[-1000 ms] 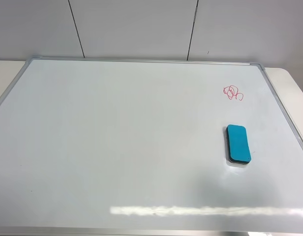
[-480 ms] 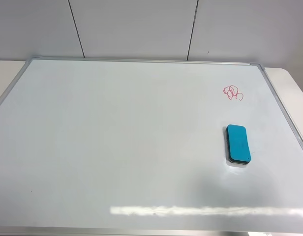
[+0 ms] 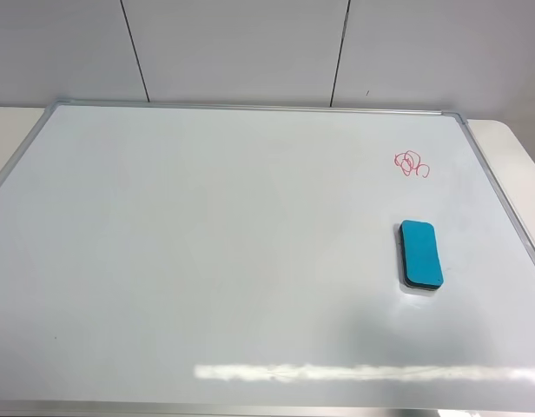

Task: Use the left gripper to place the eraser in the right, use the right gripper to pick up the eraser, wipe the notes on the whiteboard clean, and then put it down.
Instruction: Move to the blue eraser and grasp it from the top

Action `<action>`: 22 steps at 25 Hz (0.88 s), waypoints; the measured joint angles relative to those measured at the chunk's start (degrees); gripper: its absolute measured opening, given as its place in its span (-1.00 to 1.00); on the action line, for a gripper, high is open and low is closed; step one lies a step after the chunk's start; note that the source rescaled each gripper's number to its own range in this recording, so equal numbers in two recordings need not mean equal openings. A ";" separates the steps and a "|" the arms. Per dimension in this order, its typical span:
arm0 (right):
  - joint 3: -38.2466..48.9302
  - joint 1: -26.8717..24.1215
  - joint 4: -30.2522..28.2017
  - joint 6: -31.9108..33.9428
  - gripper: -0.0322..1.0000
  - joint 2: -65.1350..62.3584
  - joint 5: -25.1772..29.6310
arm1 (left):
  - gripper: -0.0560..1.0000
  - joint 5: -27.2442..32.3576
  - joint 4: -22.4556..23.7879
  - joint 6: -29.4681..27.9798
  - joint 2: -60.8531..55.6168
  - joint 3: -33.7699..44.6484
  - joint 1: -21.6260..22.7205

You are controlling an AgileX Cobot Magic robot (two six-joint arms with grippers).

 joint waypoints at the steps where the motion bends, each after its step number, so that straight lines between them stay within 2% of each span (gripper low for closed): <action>1: 0.00 0.00 0.00 0.00 1.00 0.00 0.00 | 1.00 0.15 0.00 0.64 0.00 -0.01 0.14; 22: 0.00 1.22 0.00 0.00 1.00 0.00 0.00 | 1.00 0.15 0.00 1.77 0.00 -0.01 0.14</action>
